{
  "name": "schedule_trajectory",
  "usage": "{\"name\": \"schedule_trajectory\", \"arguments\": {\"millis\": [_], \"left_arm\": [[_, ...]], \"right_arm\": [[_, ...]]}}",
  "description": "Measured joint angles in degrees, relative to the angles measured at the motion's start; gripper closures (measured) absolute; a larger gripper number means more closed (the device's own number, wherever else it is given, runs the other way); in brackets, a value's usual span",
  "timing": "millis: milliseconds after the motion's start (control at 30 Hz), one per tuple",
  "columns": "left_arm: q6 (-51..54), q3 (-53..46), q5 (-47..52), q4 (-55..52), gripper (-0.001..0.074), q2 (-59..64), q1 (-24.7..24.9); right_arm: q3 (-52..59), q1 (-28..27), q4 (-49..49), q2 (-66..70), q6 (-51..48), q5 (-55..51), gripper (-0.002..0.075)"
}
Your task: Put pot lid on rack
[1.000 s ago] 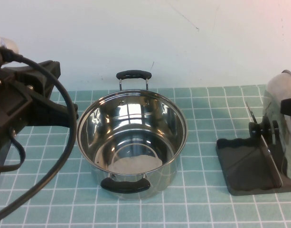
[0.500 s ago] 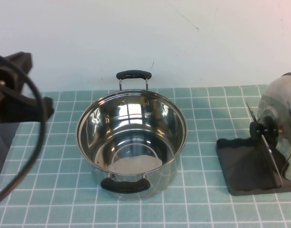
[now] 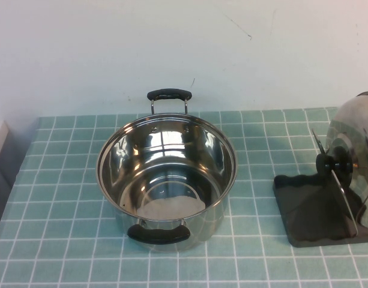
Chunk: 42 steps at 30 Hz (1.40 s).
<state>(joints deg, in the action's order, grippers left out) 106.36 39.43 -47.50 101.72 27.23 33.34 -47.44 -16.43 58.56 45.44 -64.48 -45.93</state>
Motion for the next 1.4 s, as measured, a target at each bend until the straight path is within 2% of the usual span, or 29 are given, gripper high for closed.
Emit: {"name": "schedule_trajectory", "arguments": {"millis": [67,133,333,433,667,1100,1233,1400], "left_arm": [[-0.1,-3.2,0.8,0.0,0.0736,-5.7,0.0],[-1.4,-7.2,2.4,0.0,0.0736,-11.9,0.0],[-6.2,-17.2,7.7,0.0,0.0736,-23.4,0.0],[-8.0,-20.2,12.9,0.0,0.0736,-24.2,0.0],[-10.7,-25.0,23.3,-0.1,0.0736,-23.6,0.0],[-10.4,-30.3,25.0,-0.3,0.0736,-23.6,0.0],[-10.6,-30.4,25.1,-0.3,0.0737,-23.6,0.0],[-10.6,-30.4,25.1,-0.3,0.0737,-23.6,0.0]], "right_arm": [[0.0,1.1,0.0,-3.1,-2.1,1.1,0.066],[0.6,2.4,0.6,-6.8,-4.1,3.2,0.0699],[6.6,4.4,8.1,-17.0,-14.7,8.3,0.0726],[10.6,4.4,12.1,-20.3,-18.9,8.8,0.0727],[16.8,4.4,15.4,-21.8,-20.4,10.0,0.0727],[19.4,4.6,17.2,-22.2,-20.6,13.7,0.0727],[21.7,6.6,15.9,-22.2,-23.6,14.2,0.0727],[28.2,12.6,15.2,-22.2,-26.7,13.6,0.0727]]}}
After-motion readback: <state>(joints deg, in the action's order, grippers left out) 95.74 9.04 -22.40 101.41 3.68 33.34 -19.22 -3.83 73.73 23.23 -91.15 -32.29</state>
